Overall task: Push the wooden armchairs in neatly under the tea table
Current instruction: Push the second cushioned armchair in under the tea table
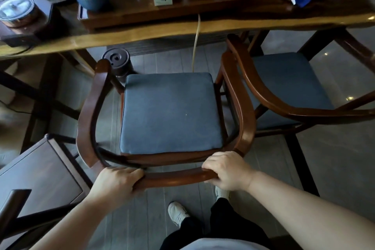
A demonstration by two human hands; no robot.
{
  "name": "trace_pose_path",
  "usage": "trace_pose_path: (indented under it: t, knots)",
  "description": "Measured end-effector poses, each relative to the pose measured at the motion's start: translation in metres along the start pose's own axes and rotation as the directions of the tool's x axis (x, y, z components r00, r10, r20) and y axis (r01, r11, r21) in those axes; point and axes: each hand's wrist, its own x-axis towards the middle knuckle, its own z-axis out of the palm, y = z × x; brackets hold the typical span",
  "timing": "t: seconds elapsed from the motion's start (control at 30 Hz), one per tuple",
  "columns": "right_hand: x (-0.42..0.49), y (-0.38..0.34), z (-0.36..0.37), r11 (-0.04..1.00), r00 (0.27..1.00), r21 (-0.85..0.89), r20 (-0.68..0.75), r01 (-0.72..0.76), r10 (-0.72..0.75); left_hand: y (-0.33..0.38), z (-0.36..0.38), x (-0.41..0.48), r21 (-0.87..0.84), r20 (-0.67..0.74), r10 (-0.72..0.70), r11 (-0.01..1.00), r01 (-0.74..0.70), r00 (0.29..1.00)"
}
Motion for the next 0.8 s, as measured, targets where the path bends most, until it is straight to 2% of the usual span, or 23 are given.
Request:
trace_pose_path:
  t: [0.27,0.5,0.8]
  knots:
    - [0.001,0.043,-0.029,0.999,0.998,-0.019,0.044,-0.034,0.035,0.03,0.005,0.038,-0.039,-0.036,0.012,0.999,-0.014,0.999]
    - [0.031,0.047,-0.034,0.999,0.999,-0.034,0.006,-0.034,0.034,-0.005,-0.001,0.055,0.031,-0.034,-0.004,1.0,0.005,0.999]
    - [0.053,0.055,-0.04,0.997,0.996,-0.005,0.017,-0.082,0.082,-0.021,-0.004,0.076,0.023,0.011,-0.033,0.999,0.033,0.999]
